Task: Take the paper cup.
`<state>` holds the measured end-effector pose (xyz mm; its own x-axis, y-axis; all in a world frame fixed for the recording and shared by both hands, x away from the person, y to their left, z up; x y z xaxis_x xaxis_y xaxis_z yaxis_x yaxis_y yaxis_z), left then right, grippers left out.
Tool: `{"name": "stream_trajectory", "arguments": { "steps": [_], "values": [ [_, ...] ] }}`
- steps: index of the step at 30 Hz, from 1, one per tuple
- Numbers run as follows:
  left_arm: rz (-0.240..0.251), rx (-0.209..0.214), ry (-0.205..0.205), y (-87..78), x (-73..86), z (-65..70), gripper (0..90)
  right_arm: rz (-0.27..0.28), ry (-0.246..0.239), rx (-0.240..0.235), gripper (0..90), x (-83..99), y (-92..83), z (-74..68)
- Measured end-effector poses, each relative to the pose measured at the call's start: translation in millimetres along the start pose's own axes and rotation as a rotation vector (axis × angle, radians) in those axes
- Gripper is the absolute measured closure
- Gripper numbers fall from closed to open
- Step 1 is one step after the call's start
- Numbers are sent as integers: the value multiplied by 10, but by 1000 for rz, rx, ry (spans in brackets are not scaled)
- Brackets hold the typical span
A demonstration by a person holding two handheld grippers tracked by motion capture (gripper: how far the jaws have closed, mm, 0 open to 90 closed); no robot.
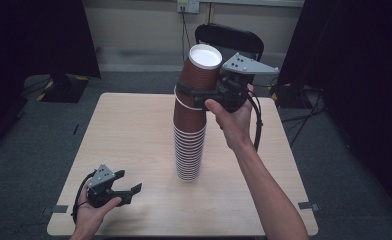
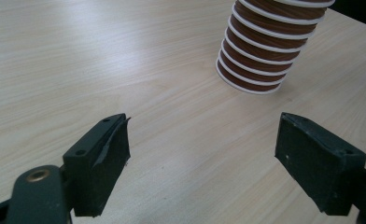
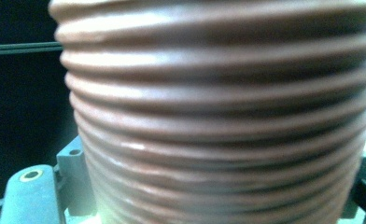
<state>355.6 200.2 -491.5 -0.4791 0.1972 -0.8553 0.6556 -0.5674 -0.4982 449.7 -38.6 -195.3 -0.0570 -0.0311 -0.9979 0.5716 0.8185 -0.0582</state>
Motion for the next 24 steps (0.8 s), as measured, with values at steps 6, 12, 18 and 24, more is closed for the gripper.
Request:
{"name": "stream_trajectory", "arguments": {
  "steps": [6, 12, 18, 24],
  "values": [
    [5, -1, -3, -6, -3, 1, 171, 22, -26, 10, 149, -149, -73, -34],
    [-1, -10, 6, 3, 0, 3, 170, 37, -17, 19, 151, -241, -146, -14],
    [1, -16, 9, 11, -2, 9, 168, 54, -17, 36, 152, -305, -253, 31],
    [1, -13, 7, 17, 4, 12, 170, 53, -16, 64, 152, -305, -418, 124]
  ]
}}
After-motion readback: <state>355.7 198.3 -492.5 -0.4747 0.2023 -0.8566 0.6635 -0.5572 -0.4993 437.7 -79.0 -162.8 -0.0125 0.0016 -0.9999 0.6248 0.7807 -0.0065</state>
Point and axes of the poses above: each handheld gripper's, and its own axes: y roughly forward along the jaws, x roughly out of its underside, z roughly to its right, the point moved 7 cm from there along y, roughly forward along the jaws, and after that the axes turned 1 degree about -y, right-handed, at the moved point
